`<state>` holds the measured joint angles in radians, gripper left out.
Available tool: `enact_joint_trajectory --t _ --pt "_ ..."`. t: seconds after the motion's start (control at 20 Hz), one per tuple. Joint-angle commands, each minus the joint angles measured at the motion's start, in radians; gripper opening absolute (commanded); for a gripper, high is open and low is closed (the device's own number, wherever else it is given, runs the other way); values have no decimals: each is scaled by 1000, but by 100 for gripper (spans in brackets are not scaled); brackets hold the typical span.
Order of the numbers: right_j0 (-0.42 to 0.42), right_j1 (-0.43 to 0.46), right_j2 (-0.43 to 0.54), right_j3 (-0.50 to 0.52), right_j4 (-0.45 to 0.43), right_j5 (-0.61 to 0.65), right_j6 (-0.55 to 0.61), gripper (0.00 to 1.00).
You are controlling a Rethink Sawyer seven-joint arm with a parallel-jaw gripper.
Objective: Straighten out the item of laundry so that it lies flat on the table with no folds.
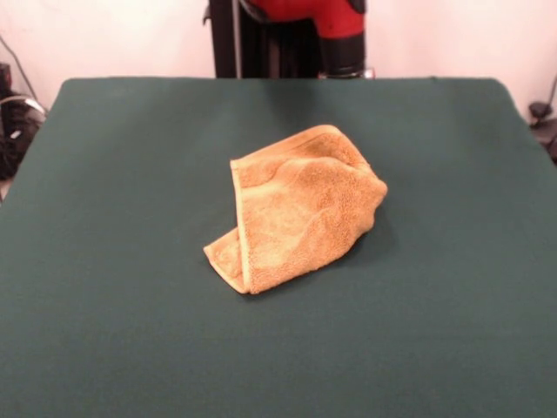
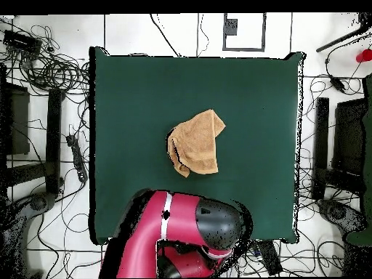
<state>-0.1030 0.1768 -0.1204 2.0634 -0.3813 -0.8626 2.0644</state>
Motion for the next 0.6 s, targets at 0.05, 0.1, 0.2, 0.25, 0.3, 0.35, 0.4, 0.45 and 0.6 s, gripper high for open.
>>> enact_joint_trajectory --t 0.05,0.1,0.2,0.25,0.3,0.35,0.4,0.45,0.6 --pt "-12 -97 32 171 -14 318 104 100" --pt "-13 -136 34 202 -15 333 101 100" --pt "-17 -204 34 252 -28 341 100 100" --pt "-28 -237 39 275 -38 353 100 100" --pt "-36 -267 42 296 -47 369 97 100" --pt "-50 -299 49 312 -54 398 92 100" --pt "-53 -324 49 327 -59 413 88 100" --pt "-60 -344 52 338 -64 429 86 100" --pt "-66 -382 57 361 -69 460 91 100"
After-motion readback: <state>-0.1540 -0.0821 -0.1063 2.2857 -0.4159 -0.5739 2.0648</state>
